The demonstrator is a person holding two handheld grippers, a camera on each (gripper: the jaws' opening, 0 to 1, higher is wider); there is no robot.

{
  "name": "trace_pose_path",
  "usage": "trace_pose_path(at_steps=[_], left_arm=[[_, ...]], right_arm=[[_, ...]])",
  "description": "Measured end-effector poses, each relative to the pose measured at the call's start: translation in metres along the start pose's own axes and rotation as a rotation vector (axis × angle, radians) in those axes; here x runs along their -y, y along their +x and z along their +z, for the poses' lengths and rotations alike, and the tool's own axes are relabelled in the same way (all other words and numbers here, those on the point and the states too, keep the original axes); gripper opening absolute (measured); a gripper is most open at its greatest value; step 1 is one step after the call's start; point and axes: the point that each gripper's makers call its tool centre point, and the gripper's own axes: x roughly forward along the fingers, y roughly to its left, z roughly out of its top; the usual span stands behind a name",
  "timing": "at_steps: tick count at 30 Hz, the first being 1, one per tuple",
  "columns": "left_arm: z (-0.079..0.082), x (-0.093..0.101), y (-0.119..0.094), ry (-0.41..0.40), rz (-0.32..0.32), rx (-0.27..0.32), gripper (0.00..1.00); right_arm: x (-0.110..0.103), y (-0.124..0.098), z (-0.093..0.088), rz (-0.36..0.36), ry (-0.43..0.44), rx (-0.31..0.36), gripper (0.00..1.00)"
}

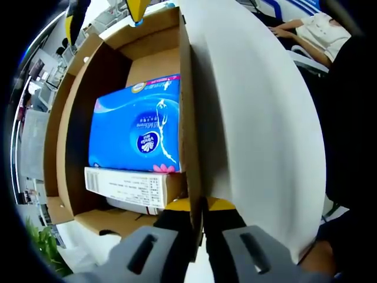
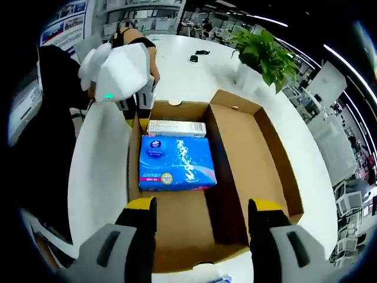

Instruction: Operate the shoe box by opening the lid, removing the specified soft item, and placing it in the target area until the item is outside and the box remains undamaged.

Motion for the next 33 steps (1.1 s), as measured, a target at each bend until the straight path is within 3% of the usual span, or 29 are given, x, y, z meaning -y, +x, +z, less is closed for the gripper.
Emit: trace_pose_path(at_steps=[4,7,15,16,18,20,22,27,29,33], left_arm=[[0.0,0.002,0.0,-0.001,-0.004,0.008,0.04],[0.0,0.004,0.0,0.0,-0.003,0.009,0.04],[0.0,0.007,-0.001,0.004,-0.004,0.016,0.04],[0.0,0.008,-0.001,0.007,-0.004,0.015,0.04],[0.0,0.008,-0.001,0.006,-0.005,0.013,0.04],[0.0,0.008,-0.001,0.007,-0.004,0.013,0.04],[0.0,0.008,-0.001,0.011,-0.003,0.016,0.04],[0.0,0.008,-0.001,0.009,-0.004,0.019,0.05],[0.0,0.008,-0.001,0.011,-0.004,0.018,0.05],[0.0,0.008,-0.001,0.019,0.002,0.012,0.04]], right_arm=[[-0.005,0.012,0.01,0.033,0.238,0.041,0.64],[-0.011,0.021,0.003,0.051,0.404,-0.001,0.64],[-0.014,0.035,-0.007,0.033,0.486,-0.051,0.67],[-0.007,0.036,-0.01,-0.005,0.541,-0.063,0.71],[-0.003,0.037,-0.009,-0.016,0.587,-0.062,0.72],[-0.003,0.038,-0.006,0.001,0.604,-0.045,0.69],[-0.005,0.04,-0.006,-0.004,0.663,-0.042,0.72],[-0.006,0.045,-0.007,0.002,0.716,-0.052,0.74],[-0.01,0.048,-0.002,0.034,0.776,-0.042,0.75],[-0.014,0.05,0.001,0.023,0.806,-0.035,0.77]])
